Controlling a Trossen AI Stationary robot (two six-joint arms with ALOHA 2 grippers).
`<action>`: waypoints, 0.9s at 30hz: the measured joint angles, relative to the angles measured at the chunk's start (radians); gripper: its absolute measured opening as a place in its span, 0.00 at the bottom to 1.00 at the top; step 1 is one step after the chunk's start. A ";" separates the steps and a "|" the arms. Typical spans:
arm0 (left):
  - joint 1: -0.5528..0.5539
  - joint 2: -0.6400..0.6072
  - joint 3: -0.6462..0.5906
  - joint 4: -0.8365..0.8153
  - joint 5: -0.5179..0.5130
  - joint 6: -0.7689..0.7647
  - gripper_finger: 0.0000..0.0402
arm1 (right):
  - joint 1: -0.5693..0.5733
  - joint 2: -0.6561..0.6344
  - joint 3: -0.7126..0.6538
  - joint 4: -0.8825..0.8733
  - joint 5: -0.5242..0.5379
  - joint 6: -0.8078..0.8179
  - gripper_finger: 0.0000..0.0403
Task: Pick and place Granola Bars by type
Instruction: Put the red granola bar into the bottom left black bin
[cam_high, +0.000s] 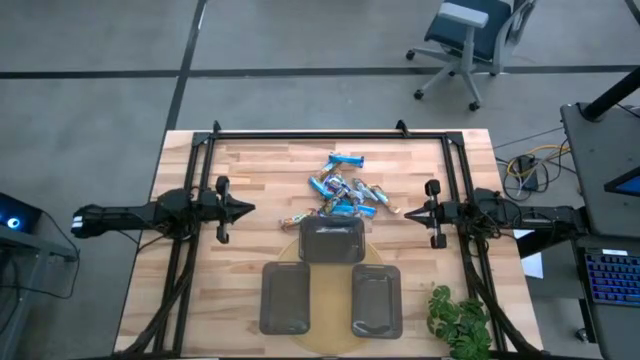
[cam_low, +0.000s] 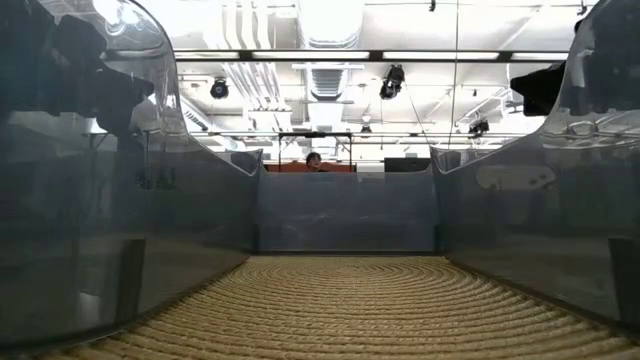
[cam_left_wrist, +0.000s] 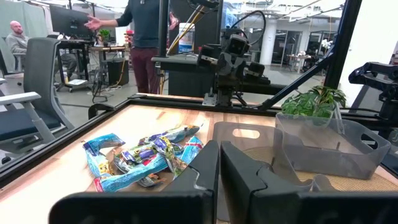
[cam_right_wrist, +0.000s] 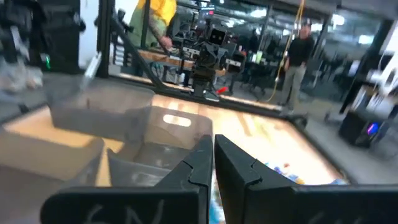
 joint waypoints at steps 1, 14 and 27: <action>0.000 0.000 0.000 0.000 0.000 0.000 0.00 | 0.000 0.000 0.000 0.000 0.000 -0.024 0.02; 0.000 0.000 0.000 0.001 -0.056 0.056 0.00 | 0.000 0.000 0.000 0.004 0.008 -0.044 0.02; 0.000 0.000 0.000 0.013 -0.073 -0.001 0.00 | 0.000 0.000 0.000 0.018 -0.005 0.003 0.02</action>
